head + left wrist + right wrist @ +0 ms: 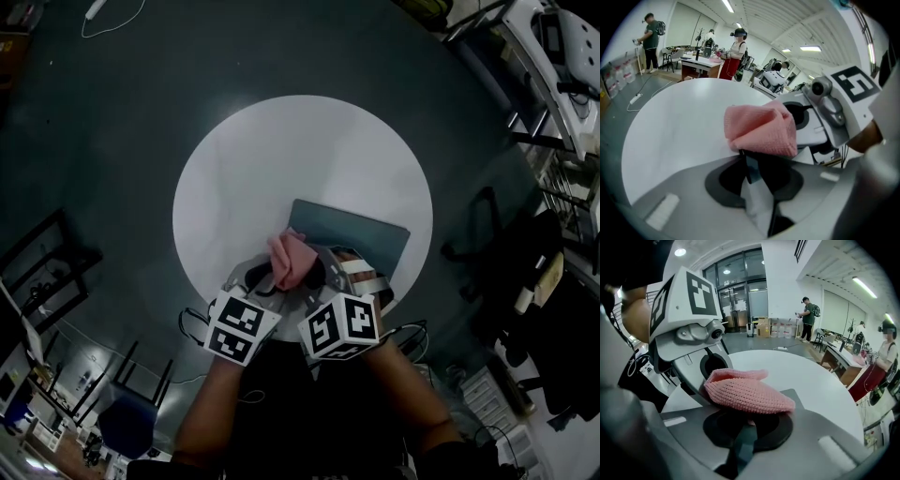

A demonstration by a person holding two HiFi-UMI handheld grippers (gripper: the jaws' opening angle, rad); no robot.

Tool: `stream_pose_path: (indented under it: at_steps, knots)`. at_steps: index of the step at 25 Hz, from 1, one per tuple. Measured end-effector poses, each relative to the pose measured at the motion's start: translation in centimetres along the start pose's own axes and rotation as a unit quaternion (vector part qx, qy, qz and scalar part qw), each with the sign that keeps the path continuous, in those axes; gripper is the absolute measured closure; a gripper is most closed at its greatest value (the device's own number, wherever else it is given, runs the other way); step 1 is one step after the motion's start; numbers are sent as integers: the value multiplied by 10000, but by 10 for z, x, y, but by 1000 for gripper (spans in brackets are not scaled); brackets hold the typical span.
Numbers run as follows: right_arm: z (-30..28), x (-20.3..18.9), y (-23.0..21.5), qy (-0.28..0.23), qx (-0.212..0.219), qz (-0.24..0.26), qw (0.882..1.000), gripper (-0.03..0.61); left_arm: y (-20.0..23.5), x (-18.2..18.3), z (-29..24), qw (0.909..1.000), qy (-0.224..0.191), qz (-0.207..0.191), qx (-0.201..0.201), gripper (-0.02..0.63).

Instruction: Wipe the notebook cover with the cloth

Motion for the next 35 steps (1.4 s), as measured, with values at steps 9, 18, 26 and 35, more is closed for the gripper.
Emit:
stream_pose_path:
  at_steps: [9, 18, 26, 35]
  knots:
    - [34, -42, 3, 96, -99, -211, 9997, 549, -2, -1, -1, 10000, 36, 67, 50, 528]
    - [79, -99, 5, 295, -306, -469, 9980, 549, -8, 0, -4, 9998, 56, 131, 157, 529]
    - [115, -144, 5, 485, -494, -763, 9947, 549, -12, 2, -7, 9997, 101, 159, 174, 529]
    - [137, -173, 6, 974, -598, -958, 9888, 549, -14, 0, -9, 9997, 107, 144, 147, 529]
Point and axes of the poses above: the fingertips, and each gripper's own axes: z backward along the fingers, y to its left, x out of its top, the point moved 3 cm from there along z, backward along the fingers, and after that the axes turned 14 degrees about z, right-handed, at the moved point
